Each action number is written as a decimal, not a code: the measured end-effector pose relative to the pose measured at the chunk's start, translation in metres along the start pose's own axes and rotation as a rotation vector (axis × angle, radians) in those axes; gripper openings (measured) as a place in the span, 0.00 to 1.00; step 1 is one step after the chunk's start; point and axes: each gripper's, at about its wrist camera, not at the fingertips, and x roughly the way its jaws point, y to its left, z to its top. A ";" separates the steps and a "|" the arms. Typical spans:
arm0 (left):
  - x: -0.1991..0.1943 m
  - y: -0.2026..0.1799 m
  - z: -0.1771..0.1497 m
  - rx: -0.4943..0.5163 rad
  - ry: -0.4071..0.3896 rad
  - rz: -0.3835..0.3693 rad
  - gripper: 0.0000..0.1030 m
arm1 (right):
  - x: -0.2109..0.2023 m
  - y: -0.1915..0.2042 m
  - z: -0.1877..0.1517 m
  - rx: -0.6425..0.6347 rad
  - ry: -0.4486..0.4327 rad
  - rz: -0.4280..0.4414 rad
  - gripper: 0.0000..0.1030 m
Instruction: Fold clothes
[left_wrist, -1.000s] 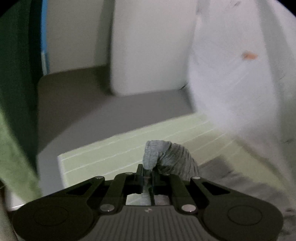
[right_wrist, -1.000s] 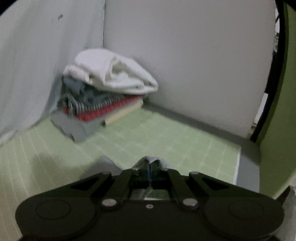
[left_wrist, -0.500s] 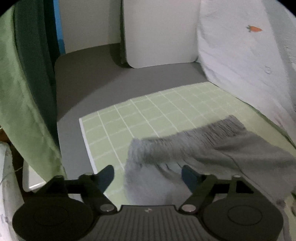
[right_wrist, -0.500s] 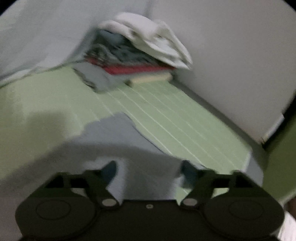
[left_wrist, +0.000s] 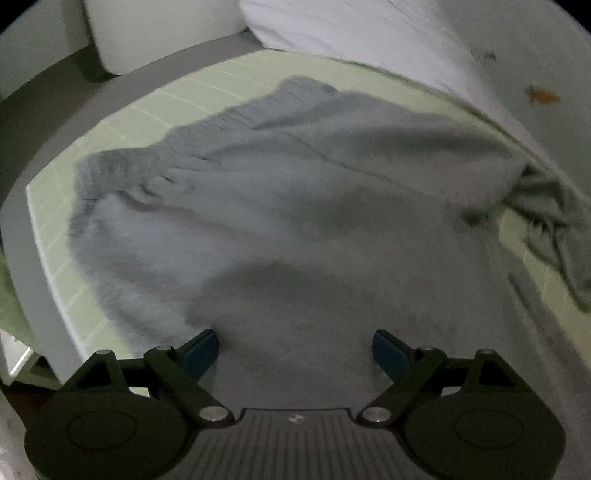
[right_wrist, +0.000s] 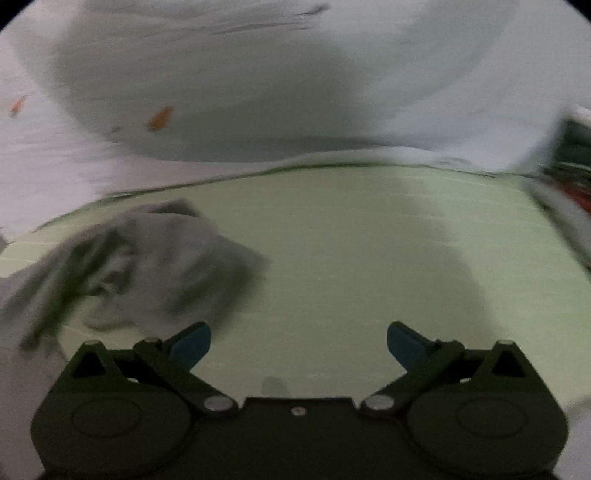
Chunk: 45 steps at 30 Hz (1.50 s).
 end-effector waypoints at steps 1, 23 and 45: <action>0.005 -0.005 -0.002 0.015 -0.007 0.025 0.92 | 0.010 0.009 0.004 -0.025 0.002 0.022 1.00; 0.007 -0.003 -0.002 0.021 -0.037 0.009 1.00 | 0.031 0.060 0.061 -0.336 -0.122 -0.191 0.04; 0.010 0.000 0.007 0.028 0.022 0.009 1.00 | 0.048 0.016 0.042 -0.351 0.206 -0.224 0.68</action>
